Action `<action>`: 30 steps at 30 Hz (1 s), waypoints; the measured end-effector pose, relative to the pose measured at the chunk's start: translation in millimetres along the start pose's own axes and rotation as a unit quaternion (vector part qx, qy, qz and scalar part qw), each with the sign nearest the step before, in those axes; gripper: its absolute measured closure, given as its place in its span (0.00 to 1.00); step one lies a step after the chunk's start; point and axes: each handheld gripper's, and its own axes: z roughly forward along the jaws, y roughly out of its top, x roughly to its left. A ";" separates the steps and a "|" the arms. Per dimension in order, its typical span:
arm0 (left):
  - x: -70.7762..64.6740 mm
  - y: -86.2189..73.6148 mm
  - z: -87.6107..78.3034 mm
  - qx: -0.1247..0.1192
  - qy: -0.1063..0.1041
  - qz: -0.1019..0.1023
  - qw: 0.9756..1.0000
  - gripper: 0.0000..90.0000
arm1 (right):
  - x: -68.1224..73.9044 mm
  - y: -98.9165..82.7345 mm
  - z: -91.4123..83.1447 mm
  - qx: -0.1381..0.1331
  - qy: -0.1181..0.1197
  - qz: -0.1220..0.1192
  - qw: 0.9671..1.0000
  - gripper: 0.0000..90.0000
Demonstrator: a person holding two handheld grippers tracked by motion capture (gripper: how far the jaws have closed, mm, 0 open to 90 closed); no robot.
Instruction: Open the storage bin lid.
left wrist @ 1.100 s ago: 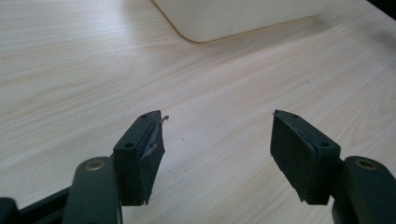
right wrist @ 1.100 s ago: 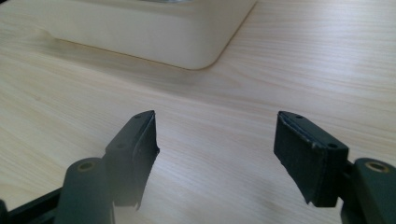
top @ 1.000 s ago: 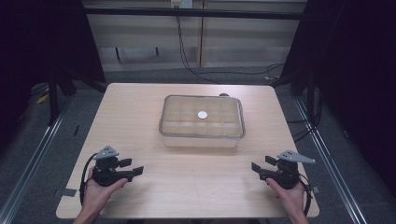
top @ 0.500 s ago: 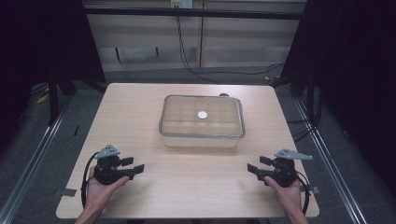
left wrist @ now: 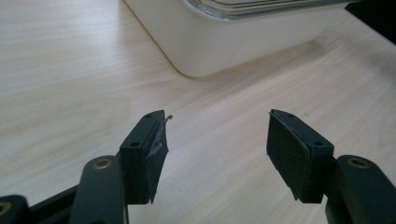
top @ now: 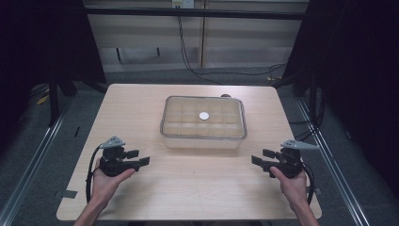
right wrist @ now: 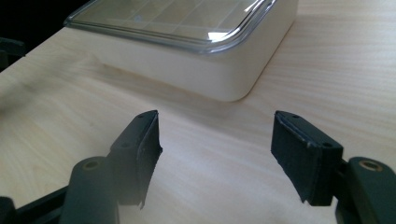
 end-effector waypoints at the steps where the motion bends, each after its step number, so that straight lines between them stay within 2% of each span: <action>1: 0.1 3.3 1.1 0.001 -0.003 0.003 1.000 0.43 | -1.2 5.6 4.3 0.002 0.000 -0.003 1.000 0.36; 4: 0.0 7.3 0.7 -0.003 -0.003 0.007 1.000 0.43 | -1.3 8.6 7.5 -0.002 0.006 0.003 1.000 0.36; 7: -0.8 11.7 0.3 -0.009 -0.006 0.003 1.000 0.43 | 1.4 14.8 12.1 0.001 0.009 -0.002 1.000 0.35; 9: -3.5 14.7 -0.1 -0.009 -0.003 0.013 1.000 0.43 | 2.7 19.9 14.6 0.003 0.008 -0.006 1.000 0.35; 12: -5.2 18.6 0.1 -0.016 -0.004 0.014 1.000 0.43 | 1.6 25.9 17.8 0.006 0.008 -0.009 1.000 0.33; 19: 1.1 33.1 2.9 -0.024 -0.003 0.012 1.000 0.43 | -3.5 43.9 20.0 -0.003 0.007 -0.013 1.000 0.33; 21: 2.8 35.6 4.4 -0.029 -0.003 0.005 1.000 0.43 | -4.6 46.6 20.6 -0.003 0.007 -0.015 1.000 0.33; 30: 6.8 43.2 9.8 -0.031 -0.001 0.003 1.000 0.43 | -9.1 56.2 28.2 0.000 0.003 -0.016 1.000 0.32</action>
